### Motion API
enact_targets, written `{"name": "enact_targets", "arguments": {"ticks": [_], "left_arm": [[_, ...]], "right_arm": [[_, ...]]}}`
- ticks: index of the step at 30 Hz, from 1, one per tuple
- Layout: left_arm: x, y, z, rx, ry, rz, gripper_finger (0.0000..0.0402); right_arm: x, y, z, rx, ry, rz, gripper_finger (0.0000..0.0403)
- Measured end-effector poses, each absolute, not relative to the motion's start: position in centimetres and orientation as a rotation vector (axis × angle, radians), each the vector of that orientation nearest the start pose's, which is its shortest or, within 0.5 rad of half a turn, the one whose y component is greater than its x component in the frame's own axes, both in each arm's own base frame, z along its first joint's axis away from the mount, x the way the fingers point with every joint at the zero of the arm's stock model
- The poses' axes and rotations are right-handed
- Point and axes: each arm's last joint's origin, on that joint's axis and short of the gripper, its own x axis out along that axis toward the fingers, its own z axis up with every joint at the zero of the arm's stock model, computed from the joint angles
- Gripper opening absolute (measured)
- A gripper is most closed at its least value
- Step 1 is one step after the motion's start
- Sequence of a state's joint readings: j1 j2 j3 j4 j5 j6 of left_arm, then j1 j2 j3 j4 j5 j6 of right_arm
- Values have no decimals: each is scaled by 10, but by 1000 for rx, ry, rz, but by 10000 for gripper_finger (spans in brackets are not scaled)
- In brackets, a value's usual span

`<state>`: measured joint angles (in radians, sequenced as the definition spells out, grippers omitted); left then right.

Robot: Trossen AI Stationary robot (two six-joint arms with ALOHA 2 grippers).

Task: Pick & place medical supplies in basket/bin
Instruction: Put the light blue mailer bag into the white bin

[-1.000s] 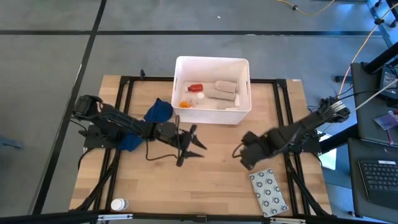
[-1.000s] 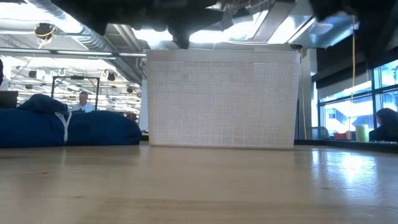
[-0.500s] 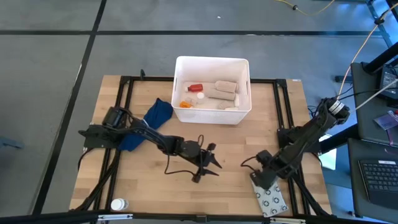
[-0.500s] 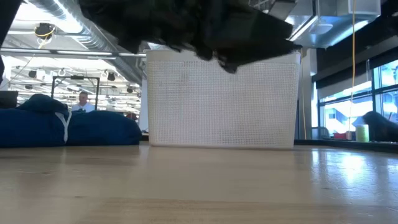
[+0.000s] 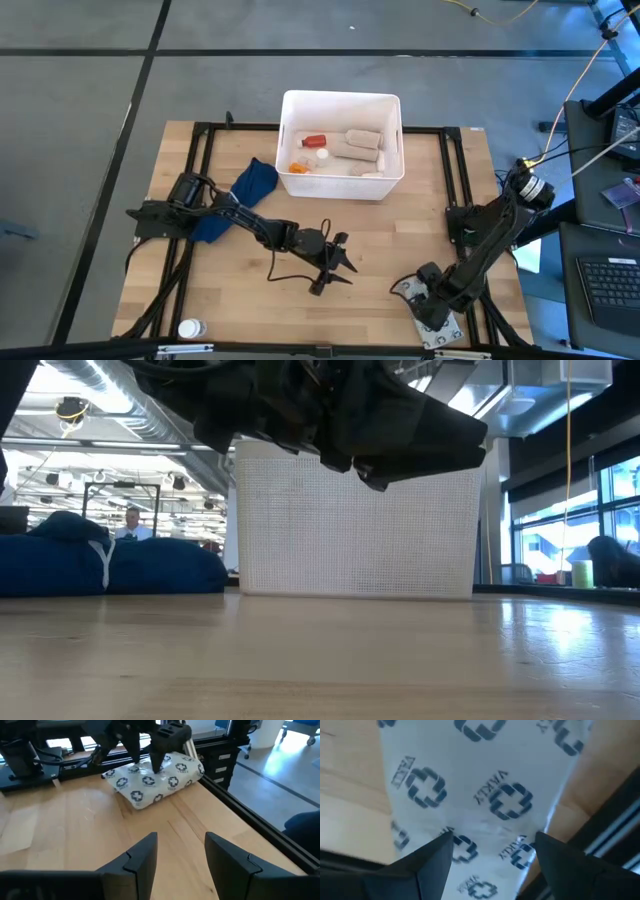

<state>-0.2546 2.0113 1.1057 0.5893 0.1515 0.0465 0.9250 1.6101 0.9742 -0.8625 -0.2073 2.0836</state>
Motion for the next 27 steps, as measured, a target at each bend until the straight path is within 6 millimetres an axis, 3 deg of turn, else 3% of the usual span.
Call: {"name": "enact_targets", "arguments": {"ticks": [4, 9, 27], "left_arm": [[408, -110, 156, 66, 317, -408, 157], [408, -107, 157, 78, 315, -405, 157], [407, -107, 156, 82, 333, -403, 157]], "right_arm": [[164, 226, 160, 949, 1580, -809, 280], [179, 221, 155, 939, 1483, -788, 280], [252, 149, 154, 804, 1098, -778, 280]]}}
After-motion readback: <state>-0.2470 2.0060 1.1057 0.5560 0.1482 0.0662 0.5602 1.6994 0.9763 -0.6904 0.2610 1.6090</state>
